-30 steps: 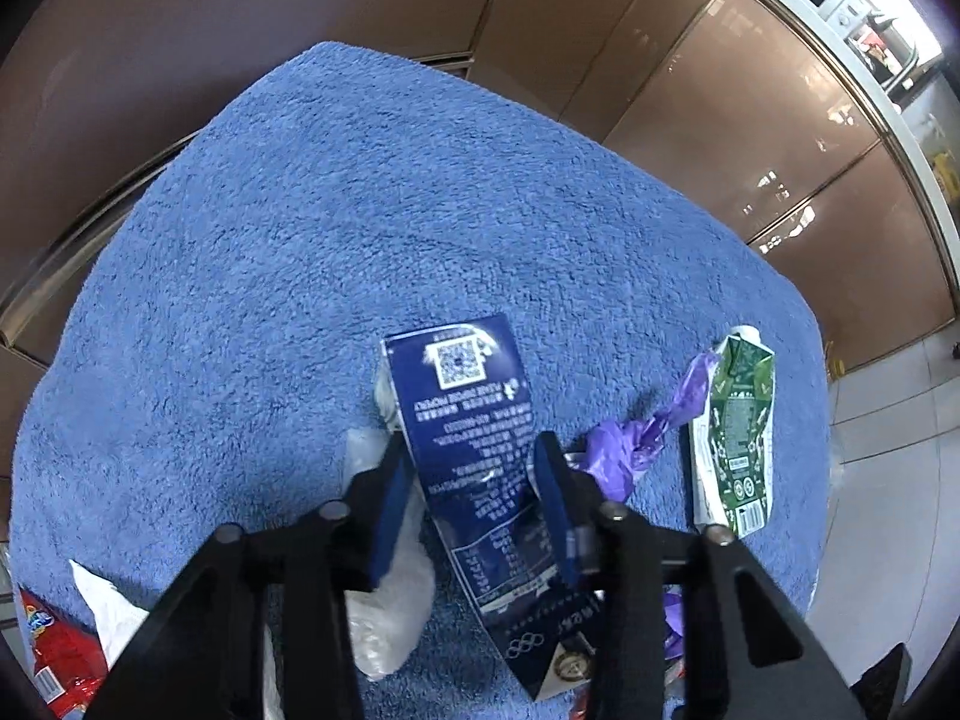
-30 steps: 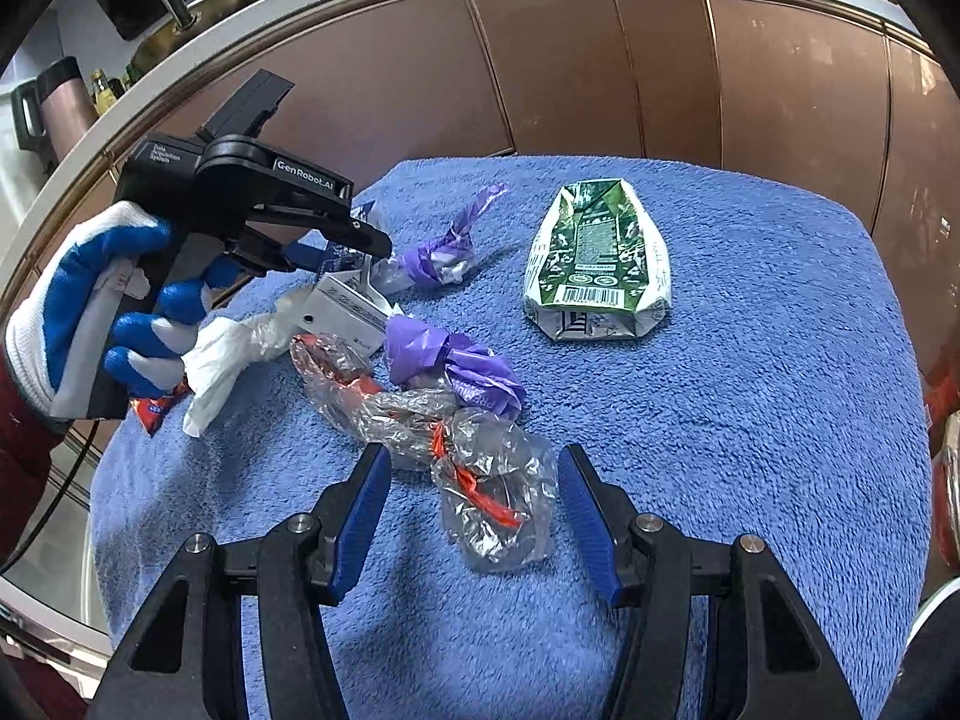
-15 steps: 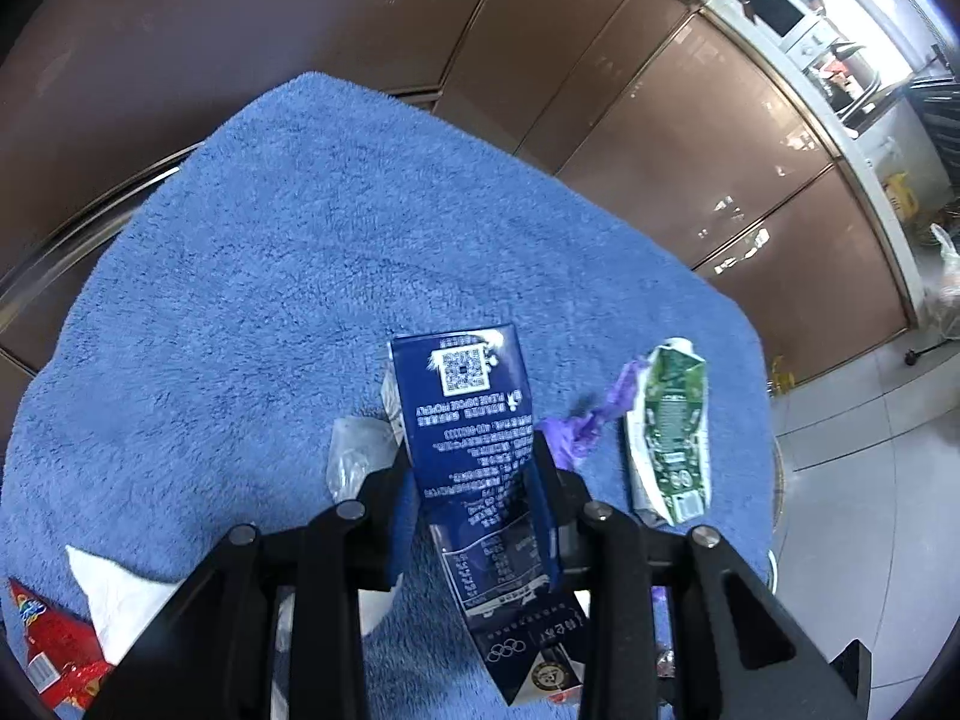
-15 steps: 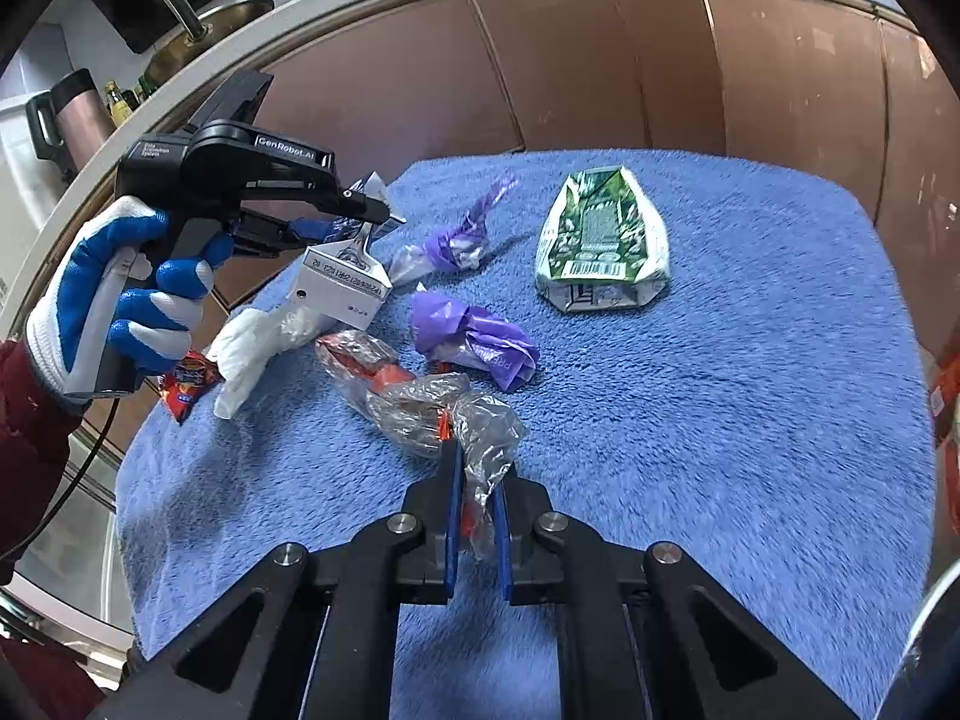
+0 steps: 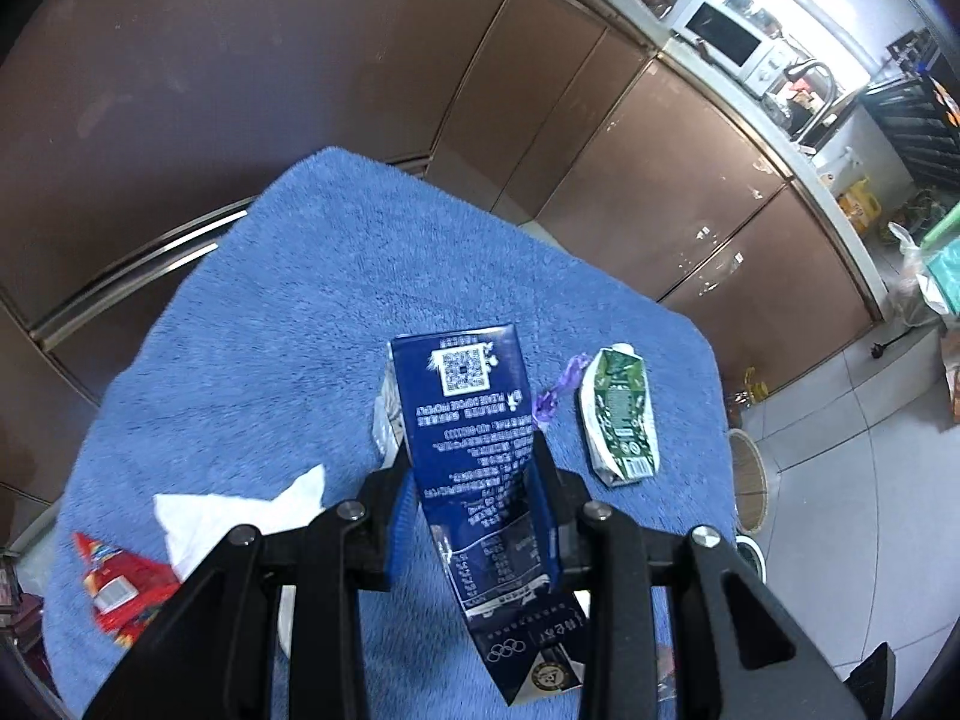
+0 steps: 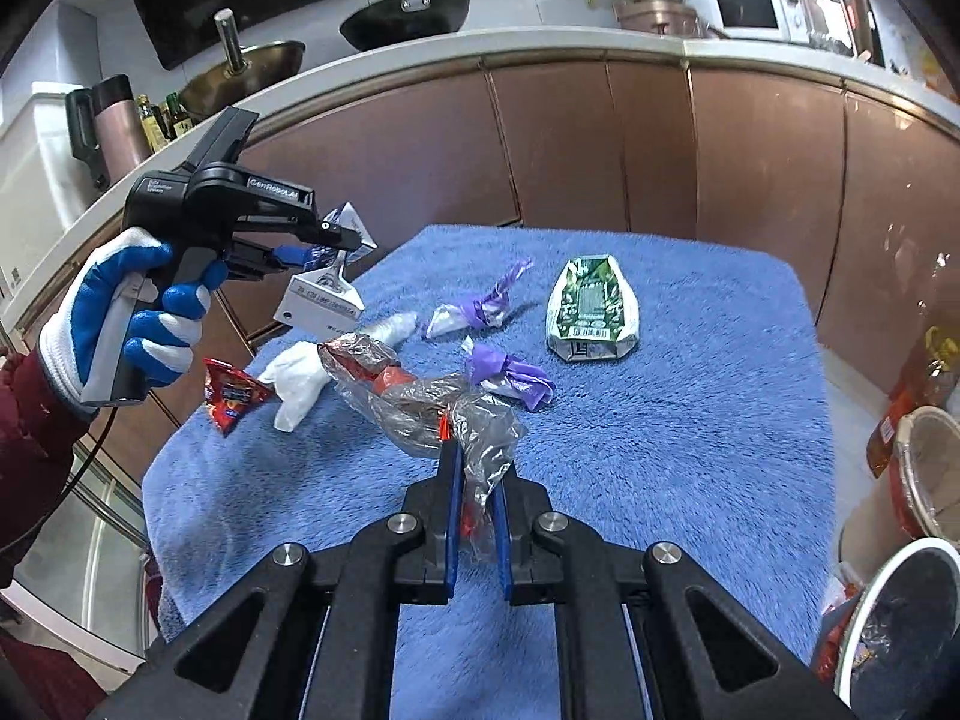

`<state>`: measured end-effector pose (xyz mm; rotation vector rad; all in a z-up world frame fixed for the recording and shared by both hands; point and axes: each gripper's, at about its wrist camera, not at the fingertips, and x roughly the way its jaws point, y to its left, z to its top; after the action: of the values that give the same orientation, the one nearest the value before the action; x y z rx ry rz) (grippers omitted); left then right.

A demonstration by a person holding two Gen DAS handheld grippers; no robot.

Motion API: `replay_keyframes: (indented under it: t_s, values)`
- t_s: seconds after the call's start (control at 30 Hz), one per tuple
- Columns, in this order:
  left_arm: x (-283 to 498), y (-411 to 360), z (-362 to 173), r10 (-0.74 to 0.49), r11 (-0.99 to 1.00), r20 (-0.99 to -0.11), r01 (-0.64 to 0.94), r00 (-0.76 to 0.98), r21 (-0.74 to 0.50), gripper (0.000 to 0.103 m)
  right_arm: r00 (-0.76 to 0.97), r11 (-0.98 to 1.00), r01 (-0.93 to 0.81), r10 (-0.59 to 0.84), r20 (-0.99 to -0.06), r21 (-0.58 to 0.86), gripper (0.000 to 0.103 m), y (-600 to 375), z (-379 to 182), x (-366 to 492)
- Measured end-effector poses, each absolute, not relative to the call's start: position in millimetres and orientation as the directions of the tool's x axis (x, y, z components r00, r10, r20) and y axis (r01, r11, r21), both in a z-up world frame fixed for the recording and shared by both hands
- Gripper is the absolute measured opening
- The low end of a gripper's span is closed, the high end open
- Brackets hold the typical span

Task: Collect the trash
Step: 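Carry the carton and wrapper to the white bin and release them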

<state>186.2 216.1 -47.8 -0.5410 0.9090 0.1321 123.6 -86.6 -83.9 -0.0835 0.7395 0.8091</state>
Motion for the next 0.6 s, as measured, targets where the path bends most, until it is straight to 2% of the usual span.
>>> replay_keyframes:
  t_s: [0.3, 0.6]
  values:
    - [154.6, 185.8, -13.3, -0.110, 0.904, -0.746, -0.245, 0.657, -0.349, 0.031, 0.588, 0.776, -0.610, 0.577, -0.567, 0.158, 0.009, -118.6, -56.1, 85.3]
    - [175.5, 74.6, -5.0, -0.213, 0.960, -0.744, -0.006, 0.633, -0.280, 0.031, 0.727, 0.899, -0.393, 0.431, -0.535, 0.191, 0.009, -200.7, -55.8, 90.8]
